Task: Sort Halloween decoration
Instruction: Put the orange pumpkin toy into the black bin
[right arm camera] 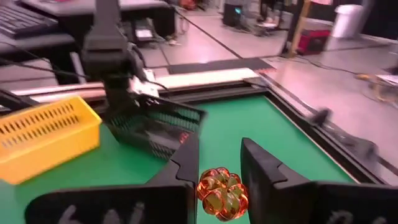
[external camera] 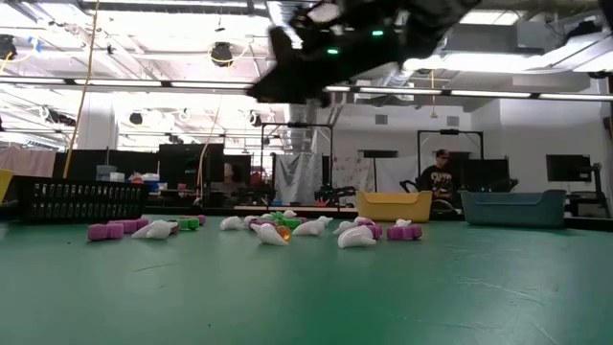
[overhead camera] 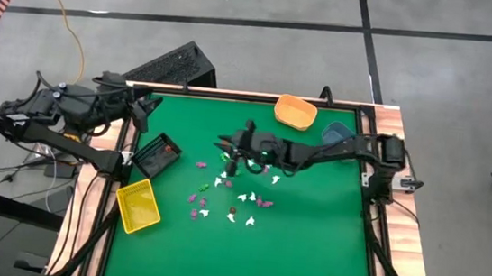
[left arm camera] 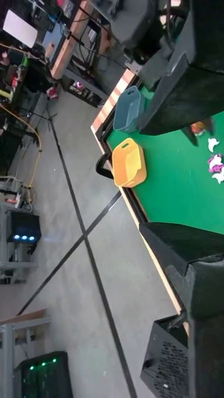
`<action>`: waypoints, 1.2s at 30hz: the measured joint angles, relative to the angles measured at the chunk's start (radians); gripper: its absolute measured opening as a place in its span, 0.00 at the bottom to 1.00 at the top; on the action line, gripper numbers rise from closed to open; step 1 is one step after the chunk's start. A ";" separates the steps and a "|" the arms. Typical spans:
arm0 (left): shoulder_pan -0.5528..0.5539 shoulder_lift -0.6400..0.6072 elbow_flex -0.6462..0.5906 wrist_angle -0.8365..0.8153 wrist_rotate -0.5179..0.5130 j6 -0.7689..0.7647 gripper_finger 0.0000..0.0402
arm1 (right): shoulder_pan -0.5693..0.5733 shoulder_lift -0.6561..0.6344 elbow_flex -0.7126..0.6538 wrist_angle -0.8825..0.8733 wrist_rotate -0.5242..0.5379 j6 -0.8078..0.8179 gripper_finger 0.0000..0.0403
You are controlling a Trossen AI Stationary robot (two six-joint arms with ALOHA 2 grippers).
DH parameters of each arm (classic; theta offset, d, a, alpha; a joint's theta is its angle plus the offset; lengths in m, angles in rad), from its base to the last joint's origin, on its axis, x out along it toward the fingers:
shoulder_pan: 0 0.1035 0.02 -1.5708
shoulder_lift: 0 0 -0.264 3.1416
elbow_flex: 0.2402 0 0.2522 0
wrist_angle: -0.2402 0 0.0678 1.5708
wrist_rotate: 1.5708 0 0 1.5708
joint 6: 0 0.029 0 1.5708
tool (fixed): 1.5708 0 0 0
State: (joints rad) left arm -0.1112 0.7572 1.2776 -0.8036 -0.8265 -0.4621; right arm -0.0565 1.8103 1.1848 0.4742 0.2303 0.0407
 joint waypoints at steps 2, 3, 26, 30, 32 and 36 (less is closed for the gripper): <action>0.000 -0.003 0.000 0.000 0.000 0.007 0.58 | -0.007 0.061 0.075 -0.012 -0.020 0.000 0.20; 0.000 -0.010 0.000 0.000 0.000 0.007 0.58 | -0.007 0.089 0.116 0.000 -0.024 -0.002 0.20; 0.000 -0.038 0.000 0.001 0.001 0.020 0.58 | -0.005 0.684 0.953 -0.107 -0.236 -0.075 0.20; 0.000 -0.038 0.000 0.001 0.001 0.015 0.58 | -0.005 0.766 1.054 -0.114 -0.248 -0.074 0.20; 0.000 -0.039 0.000 0.001 0.001 0.016 0.58 | -0.005 0.794 1.086 -0.119 -0.253 -0.074 0.20; 0.000 -0.038 0.000 0.000 0.000 0.020 0.58 | -0.008 0.816 1.095 -0.148 -0.254 -0.075 0.20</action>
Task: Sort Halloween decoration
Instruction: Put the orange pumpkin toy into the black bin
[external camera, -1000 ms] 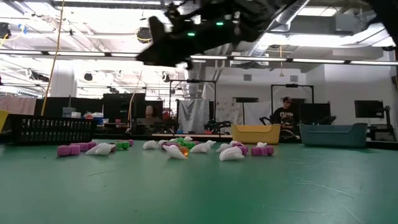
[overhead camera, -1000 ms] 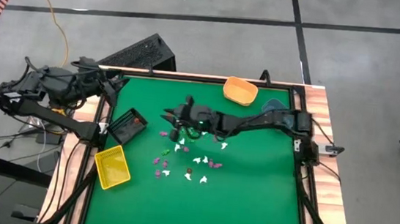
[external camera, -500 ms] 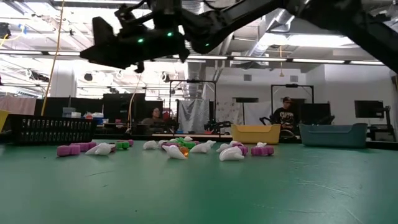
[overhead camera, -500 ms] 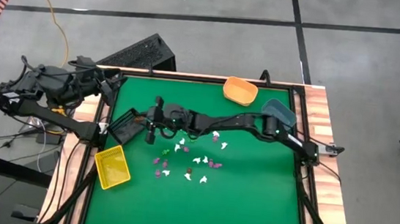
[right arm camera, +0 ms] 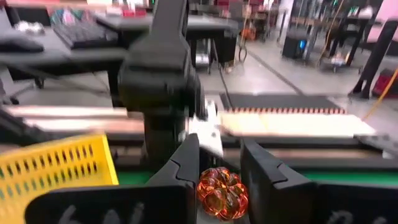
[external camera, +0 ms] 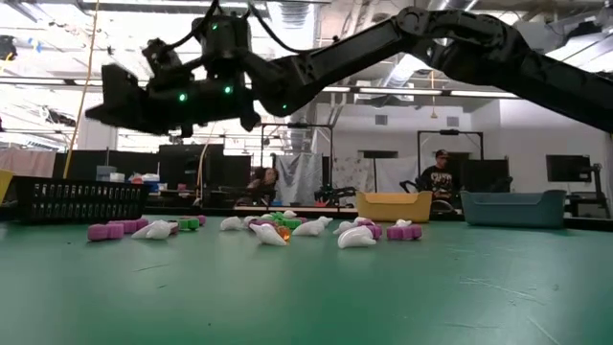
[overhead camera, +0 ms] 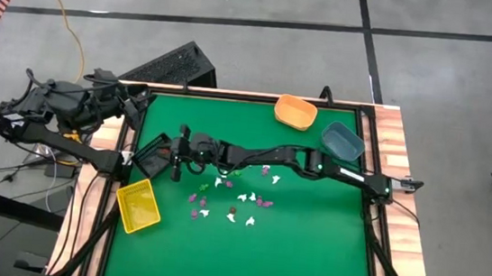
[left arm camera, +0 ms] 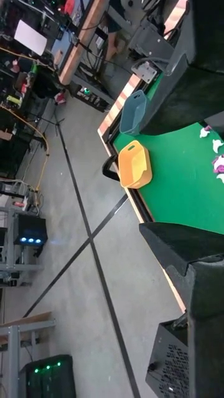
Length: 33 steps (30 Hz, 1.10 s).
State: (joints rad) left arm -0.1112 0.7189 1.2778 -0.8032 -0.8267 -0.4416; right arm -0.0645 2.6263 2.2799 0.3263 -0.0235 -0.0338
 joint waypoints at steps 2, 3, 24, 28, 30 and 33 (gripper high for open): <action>0.000 0.000 0.000 0.000 0.000 0.000 0.58 | -0.004 0.000 0.000 -0.040 0.000 0.000 0.20; 0.000 0.000 0.000 0.000 0.000 0.000 0.58 | -0.007 0.000 0.000 -0.054 0.000 -0.001 0.20; 0.000 0.000 0.000 0.000 -0.011 -0.006 0.58 | -0.028 0.026 -0.022 -0.036 -0.044 -0.001 0.20; 0.000 0.000 0.000 0.000 -0.026 -0.006 0.58 | -0.026 0.049 -0.021 -0.035 -0.040 -0.003 0.20; 0.000 0.000 0.000 0.000 -0.026 -0.006 0.58 | -0.028 0.048 -0.014 -0.025 -0.040 -0.023 0.20; 0.000 0.000 0.000 0.000 -0.026 -0.001 0.58 | -0.031 0.043 -0.011 -0.017 -0.039 -0.023 0.21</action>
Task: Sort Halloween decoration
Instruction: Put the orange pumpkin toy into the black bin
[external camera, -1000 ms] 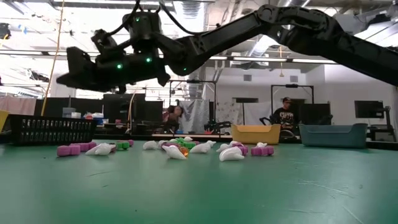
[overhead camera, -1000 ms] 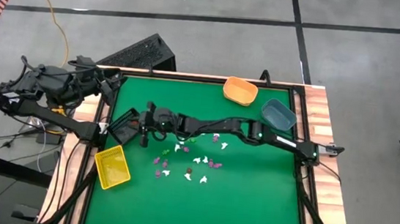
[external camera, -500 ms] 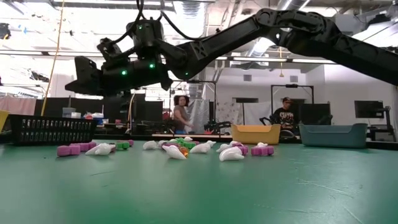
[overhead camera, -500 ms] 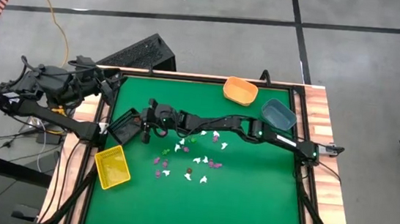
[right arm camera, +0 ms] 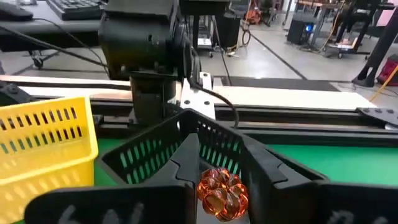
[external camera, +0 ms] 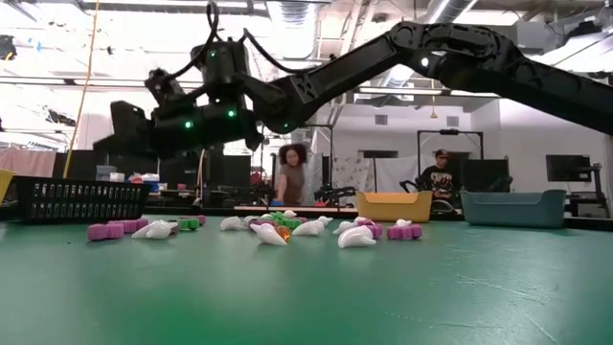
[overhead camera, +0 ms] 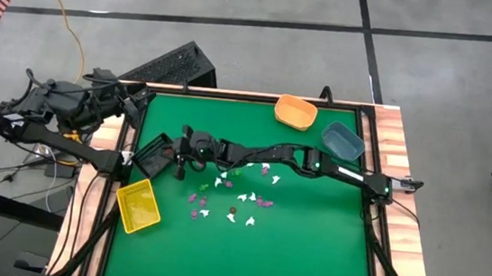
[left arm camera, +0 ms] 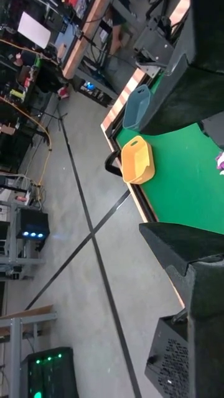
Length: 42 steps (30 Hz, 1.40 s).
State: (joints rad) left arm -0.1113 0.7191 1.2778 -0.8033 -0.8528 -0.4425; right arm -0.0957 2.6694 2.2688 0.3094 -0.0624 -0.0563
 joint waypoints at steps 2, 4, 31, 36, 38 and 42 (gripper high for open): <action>0.000 0.000 0.000 0.000 0.000 0.004 0.58 | -0.005 0.000 -0.001 -0.015 -0.001 0.002 0.21; 0.000 0.000 0.000 0.000 0.002 0.004 0.58 | -0.010 0.003 -0.003 -0.022 -0.007 0.003 0.23; 0.000 0.000 0.000 -0.020 0.002 0.017 0.58 | -0.055 -0.081 -0.003 -0.157 -0.140 0.394 0.47; 0.000 0.000 0.000 -0.019 0.003 0.017 0.58 | -0.115 -0.211 -0.002 -0.232 -0.424 0.397 0.46; 0.000 0.000 0.000 -0.017 0.006 0.017 0.58 | -0.138 -0.273 -0.002 -0.281 -0.514 0.365 0.45; 0.000 0.000 0.000 -0.016 0.008 0.017 0.58 | -0.173 -0.433 -0.002 -0.529 -0.549 0.176 0.43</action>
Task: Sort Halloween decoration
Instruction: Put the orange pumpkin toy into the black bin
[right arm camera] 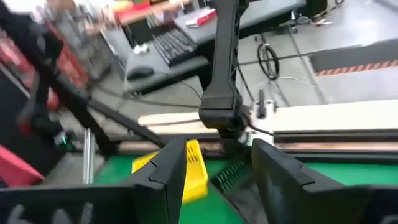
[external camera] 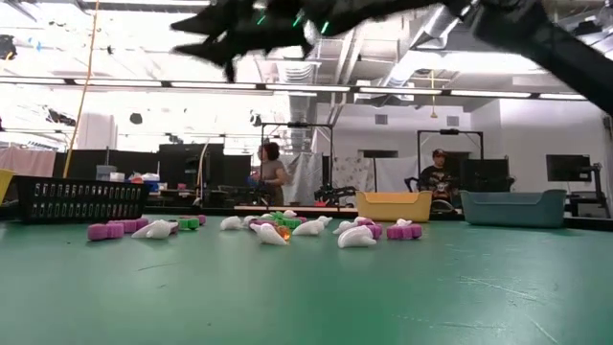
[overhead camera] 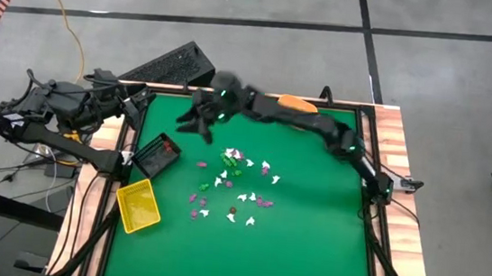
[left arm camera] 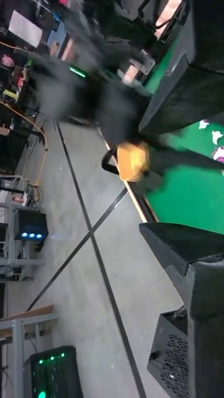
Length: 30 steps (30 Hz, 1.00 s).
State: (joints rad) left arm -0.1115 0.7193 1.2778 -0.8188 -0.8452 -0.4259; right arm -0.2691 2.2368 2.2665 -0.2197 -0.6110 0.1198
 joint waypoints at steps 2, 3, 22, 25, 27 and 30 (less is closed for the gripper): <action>0.000 0.000 0.000 0.000 0.000 0.000 0.58 | -0.017 -0.093 0.000 -0.160 0.036 -0.122 0.42; 0.000 0.000 0.000 0.000 0.000 0.000 0.58 | -0.024 -0.139 0.001 -0.240 0.058 -0.176 0.42; 0.000 0.001 0.000 0.006 0.014 -0.039 0.58 | -0.153 -0.793 -0.024 -1.267 0.448 -0.326 0.36; 0.000 0.003 0.000 0.008 0.002 -0.055 0.58 | -0.150 -0.900 -0.111 -1.302 0.478 -0.280 0.35; 0.000 0.004 0.000 0.007 -0.005 -0.052 0.58 | -0.150 -0.987 -0.207 -1.294 0.479 -0.244 0.34; 0.000 0.006 0.000 0.007 -0.006 -0.050 0.58 | -0.150 -1.133 -0.404 -1.231 0.486 -0.167 0.34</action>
State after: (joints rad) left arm -0.1112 0.7255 1.2776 -0.8116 -0.8509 -0.4760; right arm -0.4191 1.1036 1.8627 -1.4511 -0.1254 -0.0474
